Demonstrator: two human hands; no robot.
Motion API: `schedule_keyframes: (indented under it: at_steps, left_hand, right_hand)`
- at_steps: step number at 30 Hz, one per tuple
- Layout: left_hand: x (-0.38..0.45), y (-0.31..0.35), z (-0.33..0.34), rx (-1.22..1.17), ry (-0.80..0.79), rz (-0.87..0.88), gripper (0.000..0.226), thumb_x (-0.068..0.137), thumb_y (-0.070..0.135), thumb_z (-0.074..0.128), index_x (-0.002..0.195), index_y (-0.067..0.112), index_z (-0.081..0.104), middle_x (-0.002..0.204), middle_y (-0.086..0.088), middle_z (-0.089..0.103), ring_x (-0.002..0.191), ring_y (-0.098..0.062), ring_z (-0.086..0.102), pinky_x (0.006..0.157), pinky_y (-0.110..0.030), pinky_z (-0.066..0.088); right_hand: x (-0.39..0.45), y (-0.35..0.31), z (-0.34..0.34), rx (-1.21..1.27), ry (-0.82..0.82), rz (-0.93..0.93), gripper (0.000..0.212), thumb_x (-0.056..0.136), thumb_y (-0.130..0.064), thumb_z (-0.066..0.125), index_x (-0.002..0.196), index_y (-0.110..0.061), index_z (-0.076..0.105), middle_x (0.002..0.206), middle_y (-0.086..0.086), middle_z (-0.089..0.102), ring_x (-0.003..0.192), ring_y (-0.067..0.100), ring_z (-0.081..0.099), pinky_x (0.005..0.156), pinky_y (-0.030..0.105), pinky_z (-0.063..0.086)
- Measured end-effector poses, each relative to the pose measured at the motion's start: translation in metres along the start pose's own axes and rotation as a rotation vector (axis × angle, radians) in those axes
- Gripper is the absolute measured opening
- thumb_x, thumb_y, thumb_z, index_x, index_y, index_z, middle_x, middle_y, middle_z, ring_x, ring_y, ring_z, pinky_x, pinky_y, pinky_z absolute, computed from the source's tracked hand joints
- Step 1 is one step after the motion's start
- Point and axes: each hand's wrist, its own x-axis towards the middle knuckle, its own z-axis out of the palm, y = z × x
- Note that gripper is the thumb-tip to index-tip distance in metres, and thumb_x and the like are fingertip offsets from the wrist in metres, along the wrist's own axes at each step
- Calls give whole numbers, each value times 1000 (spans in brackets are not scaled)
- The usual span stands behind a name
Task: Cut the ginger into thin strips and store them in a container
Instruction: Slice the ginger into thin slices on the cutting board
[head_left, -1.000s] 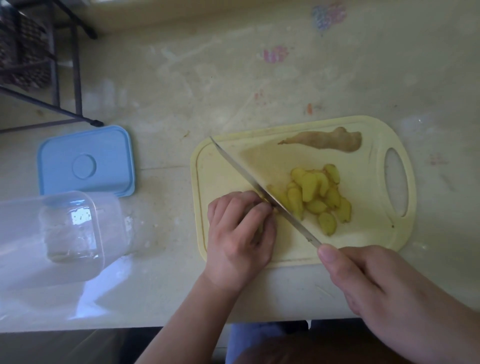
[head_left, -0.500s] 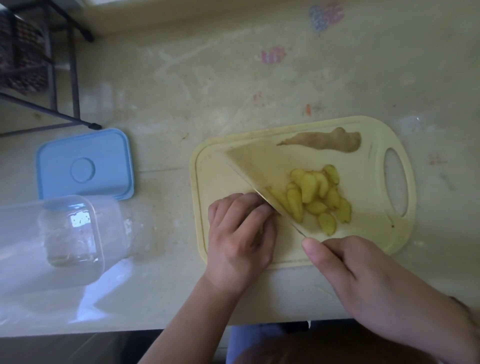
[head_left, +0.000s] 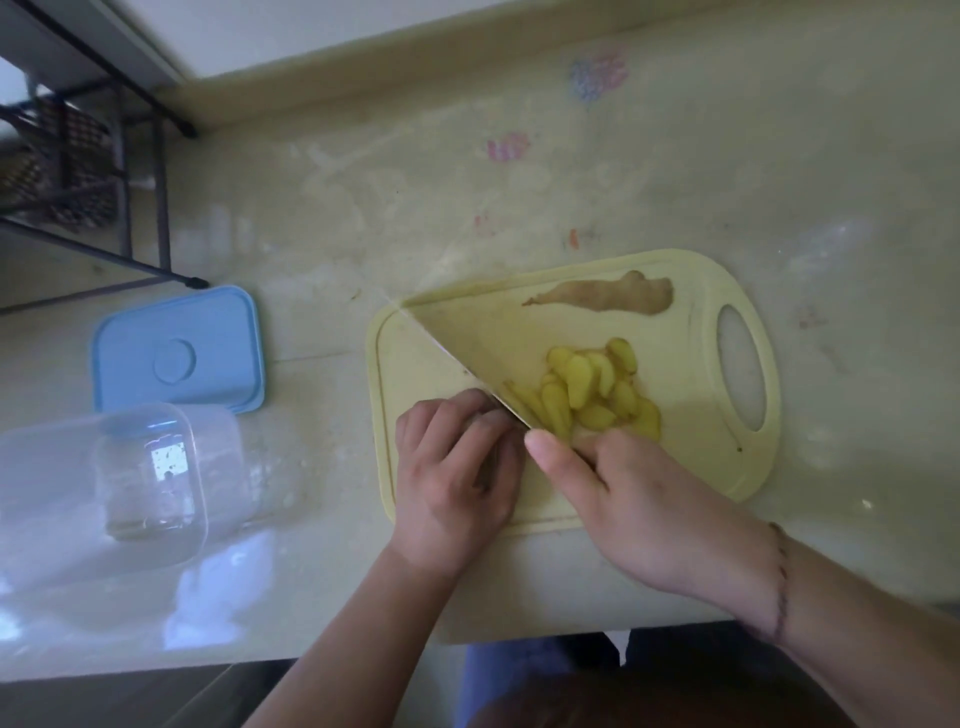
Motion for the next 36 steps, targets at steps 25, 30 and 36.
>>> schedule_keyframes:
  at_steps: [25,30,36]
  left_hand:
    - [3,3,-5,-32,-15,4,4,82,4,78,83,4,74,92,-6,67,86,-25,63,81,-40,47]
    - [0,1,-3,-35,-2,-7,5,83,5,78,85,2,75,94,-8,70,87,-29,65,81,-43,49]
    - [0,-1,-2,-97,32,11,11,88,11,73,93,15,65,100,1,65,93,-22,61,82,-39,49]
  right_hand:
    - [-31,26,-7,181,-41,130,90,59,-107,23,62,-17,34,48,-6,28,38,7,27,39,17,27]
    - [-42,15,-4,96,-34,106,90,59,-107,14,65,-25,49,47,-3,42,44,6,44,50,23,34]
    - [-48,11,-2,18,31,93,96,55,-109,5,69,-25,50,50,0,48,52,12,51,55,26,37]
